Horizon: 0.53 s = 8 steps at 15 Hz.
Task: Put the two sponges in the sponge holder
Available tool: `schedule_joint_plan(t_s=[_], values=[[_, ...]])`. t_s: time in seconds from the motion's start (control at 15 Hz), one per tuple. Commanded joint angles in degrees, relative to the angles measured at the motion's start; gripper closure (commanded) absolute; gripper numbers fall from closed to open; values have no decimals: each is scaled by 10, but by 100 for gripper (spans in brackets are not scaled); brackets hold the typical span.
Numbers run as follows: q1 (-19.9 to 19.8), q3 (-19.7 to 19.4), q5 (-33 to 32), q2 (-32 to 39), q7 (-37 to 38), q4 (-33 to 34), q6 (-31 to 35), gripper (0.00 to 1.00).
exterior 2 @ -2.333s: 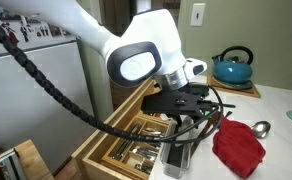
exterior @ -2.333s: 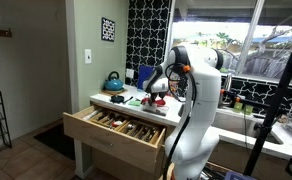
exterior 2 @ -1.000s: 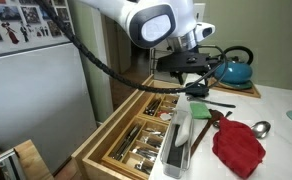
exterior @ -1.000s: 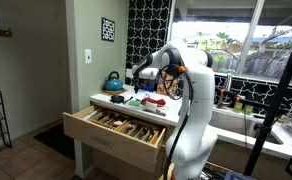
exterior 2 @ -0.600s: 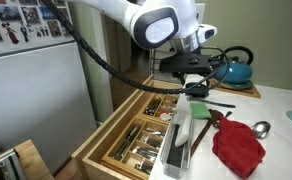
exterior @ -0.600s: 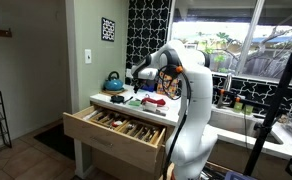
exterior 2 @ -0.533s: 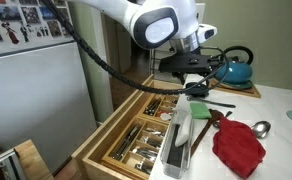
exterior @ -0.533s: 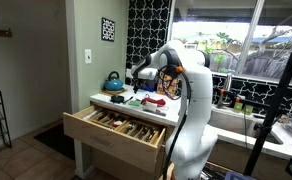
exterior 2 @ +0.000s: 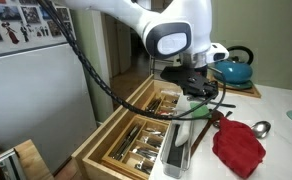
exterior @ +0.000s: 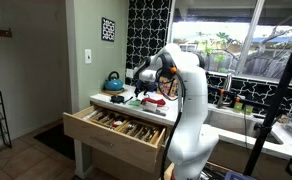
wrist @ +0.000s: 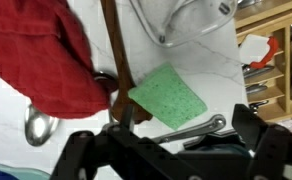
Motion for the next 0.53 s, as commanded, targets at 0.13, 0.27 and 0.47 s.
schedule_joint_plan(t_s=[0.13,0.27,0.47], values=[[-66,36,84,73,6,61,-32,0],[-88,56,133,90,-7,76,-32,0],[-109,78,179,115,-17,97,-31,0]])
